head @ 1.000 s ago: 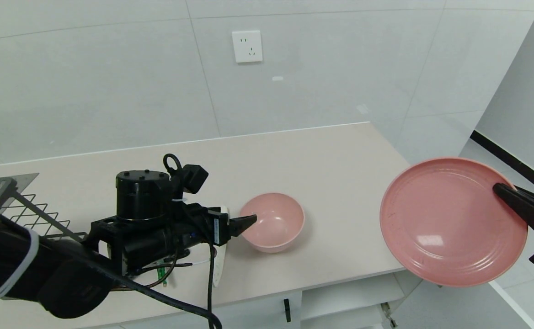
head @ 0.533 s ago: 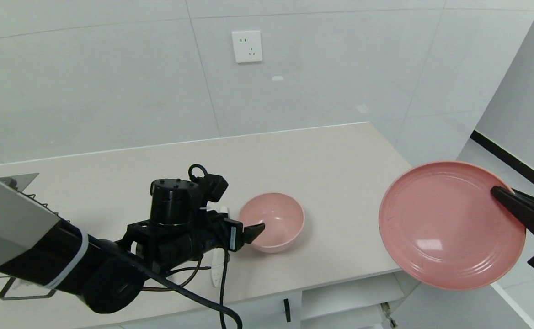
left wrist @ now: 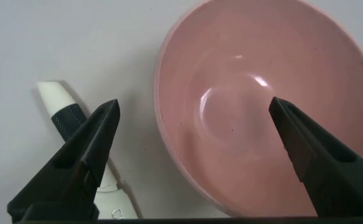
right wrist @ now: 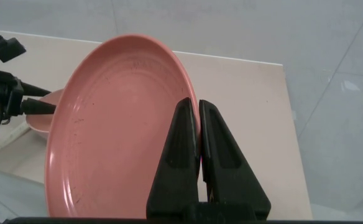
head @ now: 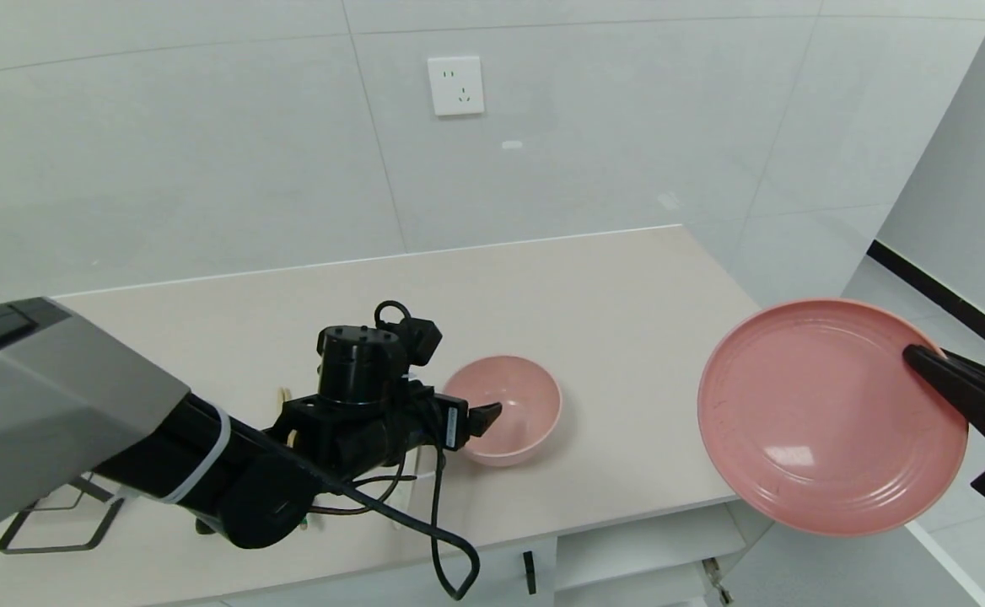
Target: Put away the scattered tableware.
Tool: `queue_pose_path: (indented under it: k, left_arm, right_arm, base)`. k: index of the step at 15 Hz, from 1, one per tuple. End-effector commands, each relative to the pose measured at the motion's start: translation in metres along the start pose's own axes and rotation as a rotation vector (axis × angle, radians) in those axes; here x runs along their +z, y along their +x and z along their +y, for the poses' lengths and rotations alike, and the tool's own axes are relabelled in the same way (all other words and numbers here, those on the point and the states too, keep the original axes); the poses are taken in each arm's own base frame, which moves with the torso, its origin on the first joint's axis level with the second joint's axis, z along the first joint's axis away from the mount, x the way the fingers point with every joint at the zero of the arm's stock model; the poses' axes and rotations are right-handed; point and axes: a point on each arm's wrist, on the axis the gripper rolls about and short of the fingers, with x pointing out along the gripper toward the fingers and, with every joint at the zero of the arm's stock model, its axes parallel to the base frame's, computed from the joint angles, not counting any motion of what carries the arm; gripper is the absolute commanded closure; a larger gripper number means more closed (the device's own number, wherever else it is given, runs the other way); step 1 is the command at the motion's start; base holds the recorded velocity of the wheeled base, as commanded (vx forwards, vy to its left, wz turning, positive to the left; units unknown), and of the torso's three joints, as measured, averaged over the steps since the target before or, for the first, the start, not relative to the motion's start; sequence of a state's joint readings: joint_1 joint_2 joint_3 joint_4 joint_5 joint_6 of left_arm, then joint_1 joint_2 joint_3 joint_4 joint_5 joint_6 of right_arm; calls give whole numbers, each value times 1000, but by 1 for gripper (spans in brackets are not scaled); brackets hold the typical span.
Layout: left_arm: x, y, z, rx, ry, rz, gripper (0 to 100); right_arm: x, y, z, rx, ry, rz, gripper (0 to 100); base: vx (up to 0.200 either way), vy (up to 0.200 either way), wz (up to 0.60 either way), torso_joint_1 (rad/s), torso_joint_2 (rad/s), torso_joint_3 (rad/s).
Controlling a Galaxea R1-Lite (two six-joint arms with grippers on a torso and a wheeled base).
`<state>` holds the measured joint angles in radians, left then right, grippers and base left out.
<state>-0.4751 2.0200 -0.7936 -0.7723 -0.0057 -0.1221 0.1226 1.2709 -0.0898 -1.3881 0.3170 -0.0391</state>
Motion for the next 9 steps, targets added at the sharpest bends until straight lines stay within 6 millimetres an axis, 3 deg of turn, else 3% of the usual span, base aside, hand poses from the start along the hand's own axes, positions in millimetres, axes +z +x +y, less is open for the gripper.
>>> queue_pose_path:
  k: [1,8,9]
  left_arm:
    - [-6,6,1,3,-3,20,0]
    - [-18,4,4,5,-9,64,0]
    - [-22,2,4,5,-9,78,100]
  right_arm:
    - [-1,0,0,1,0,3,100]
    - [0,0,0,1,0,1,100]
    - [0,0,0,1,-1,0,100]
  base:
    - [0,0,0,0,0,0]
    - [0,0,0,0,0,0]
    - [0,0,0,0,0,0]
